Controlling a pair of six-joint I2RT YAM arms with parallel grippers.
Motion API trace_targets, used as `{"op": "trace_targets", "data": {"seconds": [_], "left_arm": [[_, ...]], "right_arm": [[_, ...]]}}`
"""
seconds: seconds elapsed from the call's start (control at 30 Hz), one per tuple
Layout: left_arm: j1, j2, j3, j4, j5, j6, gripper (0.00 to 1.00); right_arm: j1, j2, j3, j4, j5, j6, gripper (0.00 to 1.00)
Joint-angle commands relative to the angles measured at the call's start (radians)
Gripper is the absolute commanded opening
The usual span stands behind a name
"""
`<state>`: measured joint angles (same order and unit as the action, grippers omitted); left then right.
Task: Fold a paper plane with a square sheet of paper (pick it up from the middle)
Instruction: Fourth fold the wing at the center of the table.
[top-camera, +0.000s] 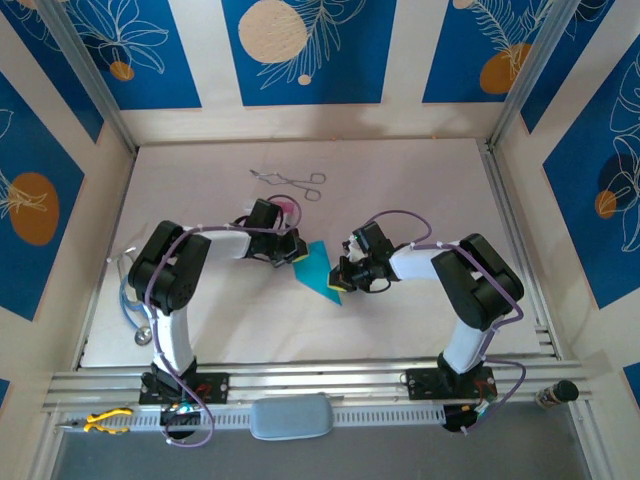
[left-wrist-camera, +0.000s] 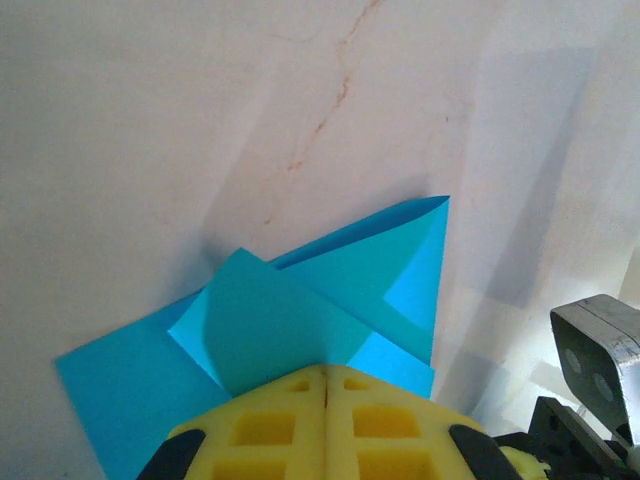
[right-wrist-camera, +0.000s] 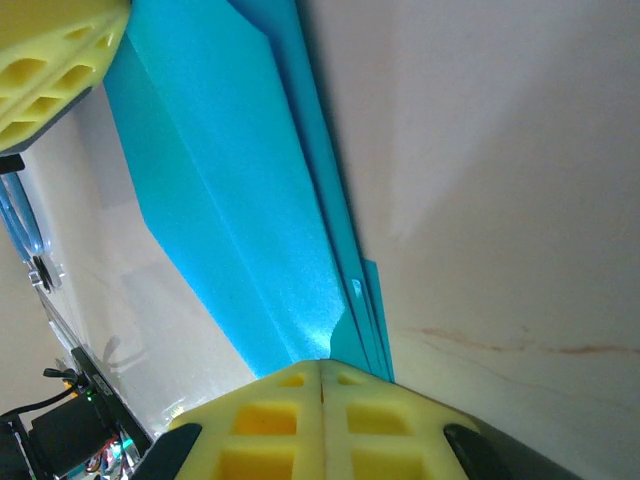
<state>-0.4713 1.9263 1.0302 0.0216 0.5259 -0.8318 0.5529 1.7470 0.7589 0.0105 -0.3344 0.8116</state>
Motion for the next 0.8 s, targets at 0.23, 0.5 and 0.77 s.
{"op": "trace_targets", "data": {"seconds": [0.23, 0.5, 0.77], "left_arm": [[0.036, 0.055, 0.043, -0.026, -0.007, 0.048, 0.05], [0.101, 0.077, 0.055, -0.046, -0.016, 0.094, 0.05], [0.16, 0.051, 0.113, -0.089, 0.03, 0.122, 0.05]], "right_arm": [[-0.004, 0.024, -0.045, -0.156, 0.089, -0.026, 0.0], [-0.01, 0.021, -0.049, -0.156, 0.088, -0.028, 0.0], [-0.016, 0.017, -0.054, -0.148, 0.081, -0.029, 0.0]]}}
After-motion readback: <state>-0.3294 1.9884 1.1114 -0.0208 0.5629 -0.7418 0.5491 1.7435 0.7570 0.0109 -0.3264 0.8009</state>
